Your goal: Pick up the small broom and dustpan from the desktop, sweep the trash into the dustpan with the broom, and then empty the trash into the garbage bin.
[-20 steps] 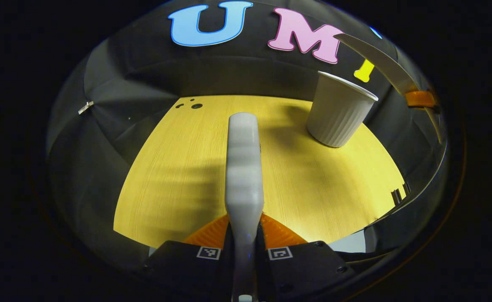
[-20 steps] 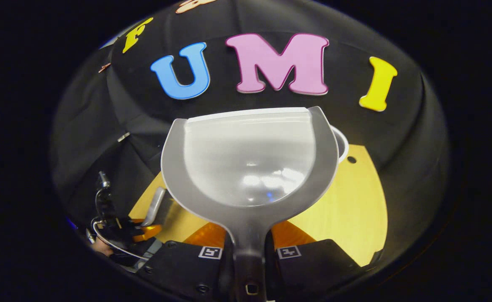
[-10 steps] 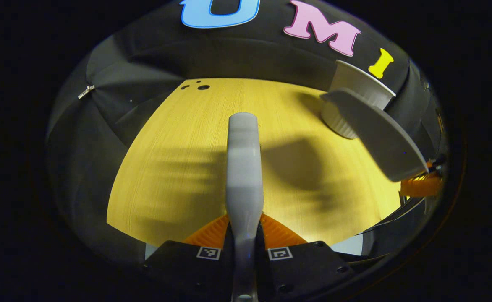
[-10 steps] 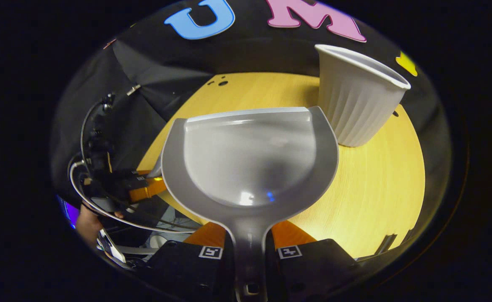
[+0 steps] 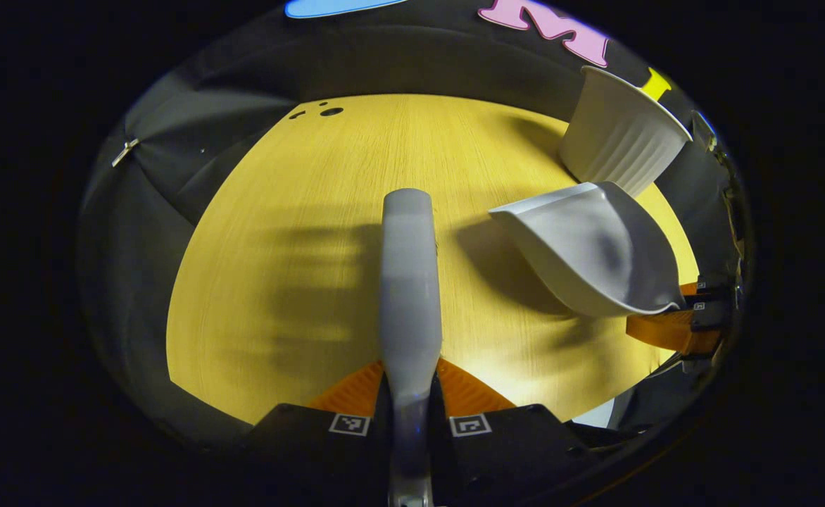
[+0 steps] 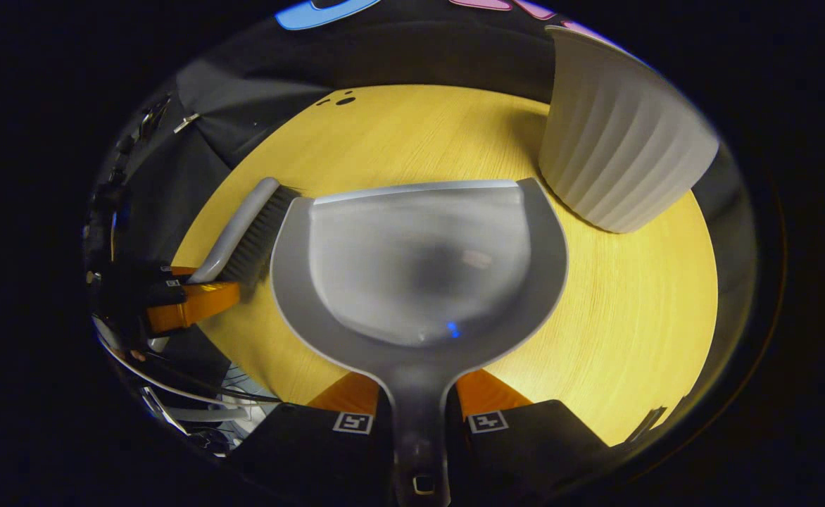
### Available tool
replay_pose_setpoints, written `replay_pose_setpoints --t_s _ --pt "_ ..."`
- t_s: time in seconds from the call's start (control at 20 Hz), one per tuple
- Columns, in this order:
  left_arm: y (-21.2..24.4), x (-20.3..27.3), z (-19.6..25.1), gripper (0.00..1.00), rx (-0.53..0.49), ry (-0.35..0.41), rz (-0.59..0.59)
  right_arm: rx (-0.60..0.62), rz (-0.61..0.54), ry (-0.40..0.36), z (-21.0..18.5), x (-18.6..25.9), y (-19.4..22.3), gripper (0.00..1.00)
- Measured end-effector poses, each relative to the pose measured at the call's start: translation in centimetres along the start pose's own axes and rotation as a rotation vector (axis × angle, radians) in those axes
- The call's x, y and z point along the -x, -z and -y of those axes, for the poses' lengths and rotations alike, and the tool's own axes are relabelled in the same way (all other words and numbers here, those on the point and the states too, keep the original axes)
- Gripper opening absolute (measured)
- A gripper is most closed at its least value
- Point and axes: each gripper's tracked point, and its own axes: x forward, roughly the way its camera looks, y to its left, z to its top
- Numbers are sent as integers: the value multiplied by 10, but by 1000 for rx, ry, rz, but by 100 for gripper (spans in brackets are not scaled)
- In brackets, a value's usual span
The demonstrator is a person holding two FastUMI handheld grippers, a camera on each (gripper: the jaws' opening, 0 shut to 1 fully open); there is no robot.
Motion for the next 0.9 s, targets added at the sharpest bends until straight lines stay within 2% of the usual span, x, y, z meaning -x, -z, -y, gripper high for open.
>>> replay_pose_setpoints --t_s 0.2,0.25,0.3,0.35,0.4,0.45,0.5,0.55,0.65,0.7,0.85,0.9 --pt "-8 -18 1 28 -47 -39 -36 -12 -39 5 5 -7 0 35" --pt "-8 -20 0 28 -54 -48 -41 -12 -47 8 5 -7 2 43" --pt "-10 -20 -2 28 -57 -57 -43 -18 -52 -4 2 -7 2 36" --pt "-11 -19 -3 28 -59 -65 -46 -22 -43 -10 -1 -8 1 37" --pt "-11 -19 -4 31 -63 -72 -47 -26 -37 -18 -1 -9 -2 40" --pt "-11 -17 -5 27 -69 -79 -46 -31 -38 -27 -3 -10 -3 54" --pt "-13 -16 -6 31 -77 -85 -38 -37 -42 -44 -8 -9 -1 52" --pt "-16 -15 -7 33 -89 -90 -27 -45 -38 -63 -13 -4 -3 58" --pt "-21 -9 -4 50 -99 -78 -7 -45 -15 -76 -13 3 -9 82" --pt "-23 -4 -3 62 -98 -73 5 -41 -4 -73 -11 5 -10 100" --pt "-27 21 2 98 -76 -78 66 -63 46 -87 -12 35 -16 99" --pt "-28 29 7 98 -68 -64 95 -75 82 -97 -11 49 -23 99"
